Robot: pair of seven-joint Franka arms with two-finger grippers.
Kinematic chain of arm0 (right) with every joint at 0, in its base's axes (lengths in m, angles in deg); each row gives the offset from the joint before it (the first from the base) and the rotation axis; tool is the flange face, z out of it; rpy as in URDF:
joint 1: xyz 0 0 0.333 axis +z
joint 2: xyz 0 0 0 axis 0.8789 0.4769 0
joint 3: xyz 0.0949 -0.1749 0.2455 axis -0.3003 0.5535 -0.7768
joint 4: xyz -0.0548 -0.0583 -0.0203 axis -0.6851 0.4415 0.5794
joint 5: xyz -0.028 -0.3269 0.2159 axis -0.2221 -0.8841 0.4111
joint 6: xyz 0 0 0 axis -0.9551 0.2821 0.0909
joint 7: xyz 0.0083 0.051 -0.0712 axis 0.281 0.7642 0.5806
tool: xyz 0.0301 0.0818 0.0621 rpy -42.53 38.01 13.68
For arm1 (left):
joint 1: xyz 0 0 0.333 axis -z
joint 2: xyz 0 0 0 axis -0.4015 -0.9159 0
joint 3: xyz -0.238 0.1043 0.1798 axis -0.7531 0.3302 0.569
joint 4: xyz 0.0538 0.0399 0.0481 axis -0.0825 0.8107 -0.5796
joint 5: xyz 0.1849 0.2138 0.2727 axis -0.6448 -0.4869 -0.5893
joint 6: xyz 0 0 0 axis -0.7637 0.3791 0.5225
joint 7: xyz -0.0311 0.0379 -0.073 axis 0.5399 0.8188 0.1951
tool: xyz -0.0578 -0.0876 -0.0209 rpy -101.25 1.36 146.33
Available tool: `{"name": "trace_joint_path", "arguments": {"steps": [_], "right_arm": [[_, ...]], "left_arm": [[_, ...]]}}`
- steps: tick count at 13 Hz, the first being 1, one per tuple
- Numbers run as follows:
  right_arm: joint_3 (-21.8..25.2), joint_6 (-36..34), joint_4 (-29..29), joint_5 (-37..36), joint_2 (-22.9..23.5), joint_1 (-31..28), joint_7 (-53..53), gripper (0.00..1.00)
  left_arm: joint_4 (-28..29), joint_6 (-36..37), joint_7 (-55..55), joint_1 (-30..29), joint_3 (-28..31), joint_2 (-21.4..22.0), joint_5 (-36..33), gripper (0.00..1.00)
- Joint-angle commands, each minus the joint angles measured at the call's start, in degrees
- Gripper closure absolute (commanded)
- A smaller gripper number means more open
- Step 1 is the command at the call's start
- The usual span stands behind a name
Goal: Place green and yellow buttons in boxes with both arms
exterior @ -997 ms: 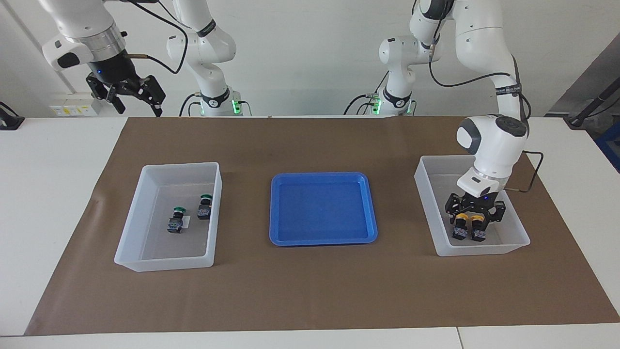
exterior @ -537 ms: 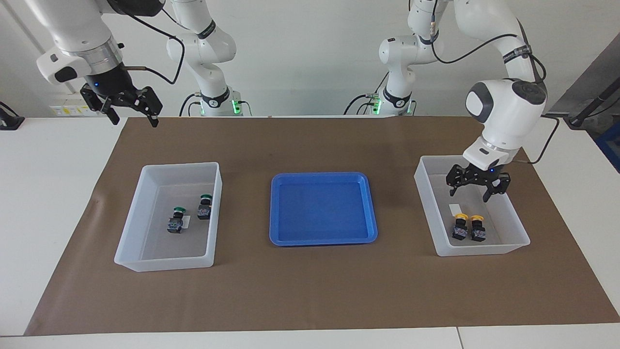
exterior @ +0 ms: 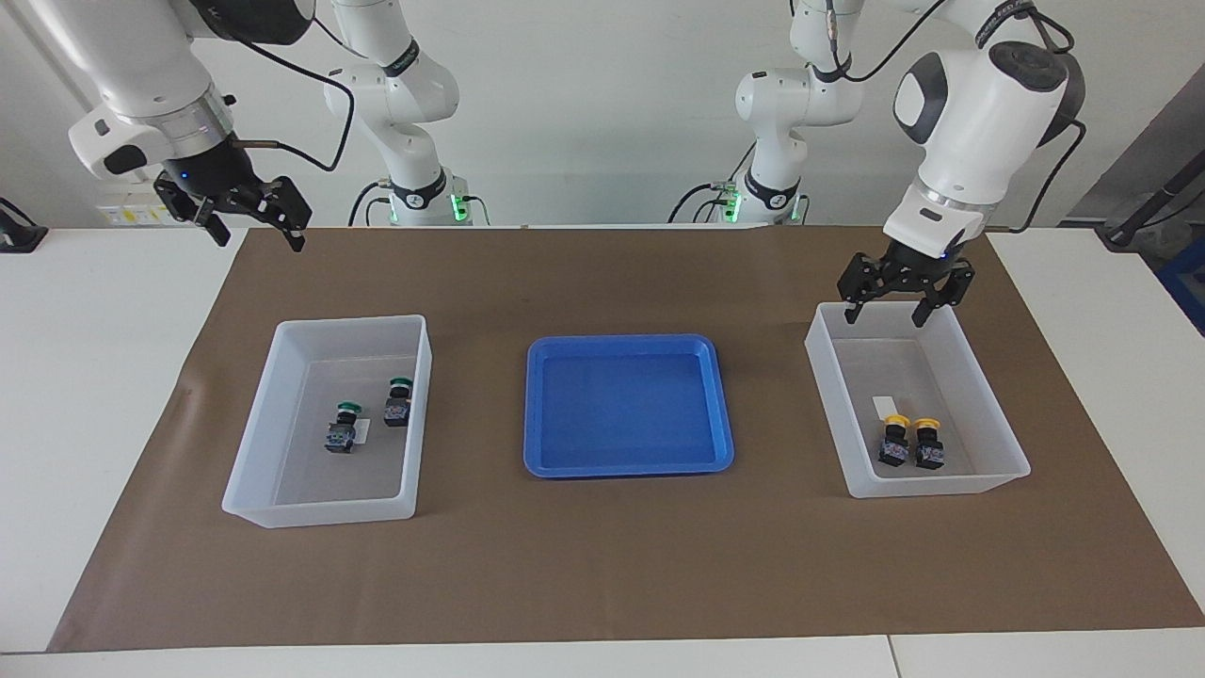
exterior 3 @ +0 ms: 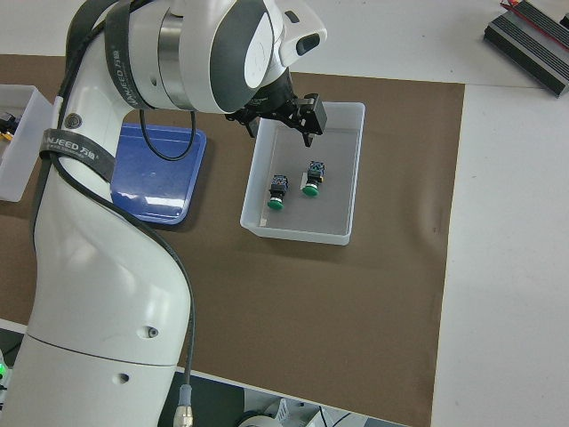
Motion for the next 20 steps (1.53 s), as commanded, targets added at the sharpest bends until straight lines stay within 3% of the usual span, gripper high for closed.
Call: {"name": "trace_joint_path", "arguments": {"steps": [1,2,4,6,12,20], "right_arm": [[0.0,-0.6,-0.6,-0.3,-0.7,0.0,0.8,0.00],[-0.1,-0.6,-0.7,-0.3,-0.7,-0.3,0.7,0.00],[-0.1,-0.5,-0.6,-0.2,-0.9,-0.3,0.5,0.00],[-0.1,-0.5,-0.7,-0.2,-1.5,0.3,0.4,0.00],[-0.5,-0.6,-0.6,-0.1,-1.5,0.3,0.4,0.00],[-0.5,-0.5,-0.6,-0.1,-1.5,0.3,0.4,0.00]], "left_arm": [[-12.2,10.4,1.2,0.5,0.5,-6.1,-0.2,0.00],[-13.8,12.9,1.5,0.8,0.7,-5.8,-0.3,0.00],[-9.3,13.4,1.2,-0.1,0.8,-1.8,-0.9,0.00],[-7.3,13.9,0.9,-0.7,0.9,-0.9,-0.6,0.00],[-11.2,18.3,0.7,-0.9,1.2,-0.9,-0.2,0.00],[-11.5,19.5,0.4,1.0,4.2,-0.7,-0.2,0.00]]}}
